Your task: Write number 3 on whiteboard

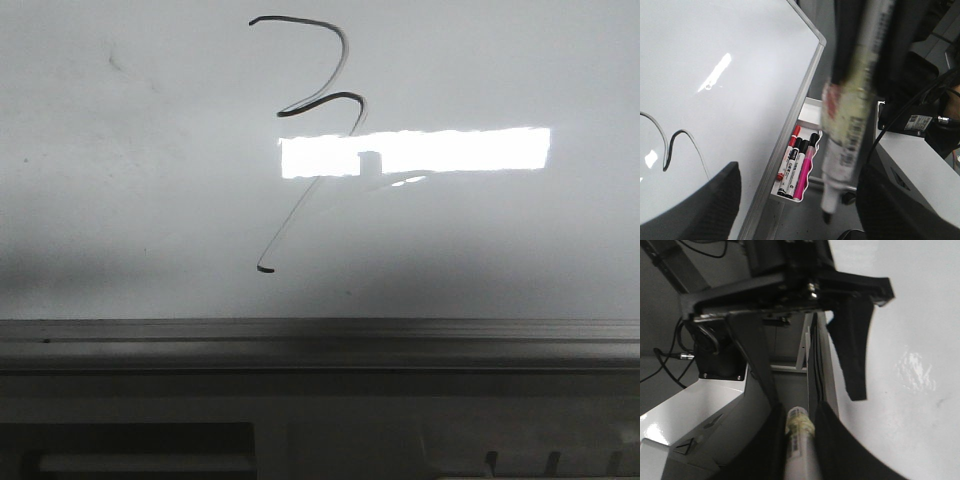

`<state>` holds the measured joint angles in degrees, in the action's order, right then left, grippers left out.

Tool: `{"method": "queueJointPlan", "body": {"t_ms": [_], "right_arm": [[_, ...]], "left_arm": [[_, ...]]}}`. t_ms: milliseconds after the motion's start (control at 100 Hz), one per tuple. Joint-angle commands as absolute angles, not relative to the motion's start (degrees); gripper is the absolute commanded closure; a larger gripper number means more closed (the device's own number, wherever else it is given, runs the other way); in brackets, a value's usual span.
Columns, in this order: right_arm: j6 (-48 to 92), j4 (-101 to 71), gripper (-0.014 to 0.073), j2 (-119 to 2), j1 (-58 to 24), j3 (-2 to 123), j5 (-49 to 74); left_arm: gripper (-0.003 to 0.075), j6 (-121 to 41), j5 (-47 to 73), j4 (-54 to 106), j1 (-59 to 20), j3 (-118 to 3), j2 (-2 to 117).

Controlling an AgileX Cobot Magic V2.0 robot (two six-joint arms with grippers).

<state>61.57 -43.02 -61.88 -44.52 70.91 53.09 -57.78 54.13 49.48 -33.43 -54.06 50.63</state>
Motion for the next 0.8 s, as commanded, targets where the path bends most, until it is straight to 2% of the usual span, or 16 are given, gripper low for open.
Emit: {"method": "queueJointPlan", "body": {"t_ms": [0,120,240,360,590,730,790], "right_arm": [[62.1,-44.9,0.0635,-61.5,-46.5,73.0,48.3],[62.1,-44.9,0.0635,-61.8,-48.2,73.0,46.2],[62.1,-45.3,0.0635,-62.0,-48.6,73.0,45.7],[62.1,-45.7,0.0635,-62.0,-48.6,73.0,45.8],[62.1,-48.1,0.0635,-62.0,-48.6,73.0,47.5],[62.1,-48.4,0.0631,-62.0,-48.6,73.0,48.5],[62.1,-48.4,0.0600,-62.0,-48.6,73.0,48.7]], "left_arm": [[0.0280,-58.4,52.8,53.1,-33.3,-56.1,51.0],[0.0288,-58.4,52.8,53.2,-33.3,-56.1,51.2],[0.0356,-58.4,52.8,53.7,-33.3,-56.1,51.9],[0.0463,-58.4,52.8,53.9,-33.3,-56.1,52.1],[0.0738,-58.4,52.8,56.9,-33.3,-56.1,53.0],[0.0741,-58.4,52.8,57.9,-33.3,-56.1,53.0],[0.0741,-58.4,52.8,57.9,-33.3,-56.1,53.0]]}}
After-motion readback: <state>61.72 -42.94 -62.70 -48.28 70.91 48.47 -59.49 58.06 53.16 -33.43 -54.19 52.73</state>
